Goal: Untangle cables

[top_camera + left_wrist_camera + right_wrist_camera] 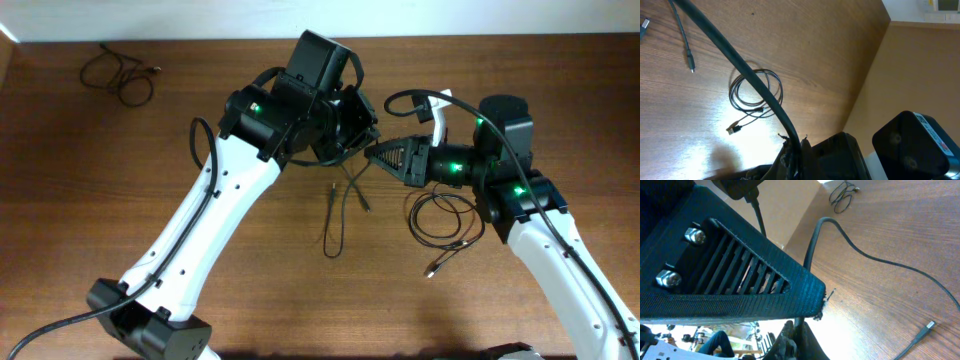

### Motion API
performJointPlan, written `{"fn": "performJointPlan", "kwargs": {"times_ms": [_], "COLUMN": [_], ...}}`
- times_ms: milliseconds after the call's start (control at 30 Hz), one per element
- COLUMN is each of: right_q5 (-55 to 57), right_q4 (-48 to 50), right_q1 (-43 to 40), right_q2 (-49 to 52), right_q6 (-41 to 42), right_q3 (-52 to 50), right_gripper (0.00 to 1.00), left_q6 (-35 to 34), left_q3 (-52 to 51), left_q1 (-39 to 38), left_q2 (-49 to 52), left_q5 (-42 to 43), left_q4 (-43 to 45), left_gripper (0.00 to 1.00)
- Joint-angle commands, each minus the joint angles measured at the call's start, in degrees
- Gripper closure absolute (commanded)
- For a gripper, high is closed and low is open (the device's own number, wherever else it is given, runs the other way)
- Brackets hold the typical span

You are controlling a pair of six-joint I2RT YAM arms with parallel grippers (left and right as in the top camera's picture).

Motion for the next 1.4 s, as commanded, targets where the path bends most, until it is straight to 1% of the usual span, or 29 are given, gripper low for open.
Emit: {"fn": "performJointPlan", "kwargs": {"times_ms": [0,33,133,167,233,267,300,367,500,600,700,767,833,900,933,1000,1100,1133,1233,1333,1367], "right_q5": [-1.40,-1.38,-1.38,-1.40,-1.36,-1.33,-1.31,-0.61,3.80,8.04,9.20,9.20,9.38,10.12,10.56,11.08,12.98,13.81,13.84,13.81,13.81], "right_q4": [-0.07,-0.44,-2.27,-2.75,-4.04,-5.38,-5.97,-7.17,-11.02,-14.97,-16.81,-17.05,-17.05,-17.07,-17.25,-17.55,-18.18,-18.51,-18.53,-18.53,-18.53], "right_q1": [0.42,0.42,0.42,0.42,0.42,0.39,0.35,0.35,0.35,0.35,0.35,0.35,0.35,0.37,0.37,0.37,0.37,0.37,0.37,0.37,0.37], "right_q2": [-0.22,-0.22,-0.22,-0.22,-0.22,-0.22,-0.22,-0.22,-0.22,-0.22,-0.22,-0.22,-0.22,-0.22,-0.22,-0.22,-0.22,-0.20,-0.11,-0.11,-0.11], "right_q6": [-0.44,-0.44,-0.52,-0.70,-1.46,-2.49,-2.64,-2.62,-2.58,-2.60,-2.62,-2.62,-2.62,-2.62,-2.62,-2.62,-2.62,-2.62,-2.62,-2.62,-2.62], "right_q3": [0.24,0.24,0.24,0.24,0.24,0.24,0.24,0.24,0.24,0.24,0.24,0.24,0.24,0.24,0.24,0.24,0.24,0.24,0.24,0.24,0.24], "right_gripper": [0.73,0.62,0.38,0.30,0.17,0.07,0.03,0.01,0.02,0.02,0.02,0.02,0.02,0.02,0.02,0.02,0.02,0.02,0.02,0.01,0.02], "left_q6": [2.38,3.76,7.52,7.74,9.14,11.50,13.92,18.88,30.29,41.22,46.64,51.87,59.12,68.19,71.89,75.91,78.68,79.47,79.71,86.23,88.08], "left_q3": [0.59,0.59,0.59,0.59,0.59,0.59,0.59,0.59,1.11,2.40,2.54,2.54,2.54,2.54,2.47,2.34,2.12,2.12,1.90,0.79,0.46], "left_q1": [-0.09,-0.04,0.26,0.48,1.29,2.25,3.06,4.35,6.91,9.20,11.58,13.42,15.23,17.07,18.03,19.45,20.63,20.90,20.98,20.98,21.00], "left_q2": [0.20,0.20,0.20,0.20,0.20,0.20,0.20,0.15,-0.76,-2.93,-5.73,-7.32,-8.28,-8.41,-8.39,-8.28,-8.28,-8.28,-8.22,-8.00,-7.87], "left_q5": [-1.46,-3.15,-8.22,-8.76,-9.09,-9.07,-9.03,-8.57,-0.76,3.58,3.69,3.67,3.65,3.54,2.45,-2.75,-11.69,-16.72,-26.08,-32.79,-33.88], "left_q4": [0.13,0.11,0.04,0.04,0.09,0.09,0.09,0.07,0.09,0.04,0.02,-0.15,-0.87,-2.67,-3.82,-5.53,-6.91,-7.56,-8.57,-7.85,-7.58], "left_gripper": [1.00,1.00,1.00,1.00,1.00,1.00,1.00,1.00,1.00,1.00,1.00,1.00,1.00,1.00,1.00,1.00,1.00,1.00,1.00,1.00,1.00]}}
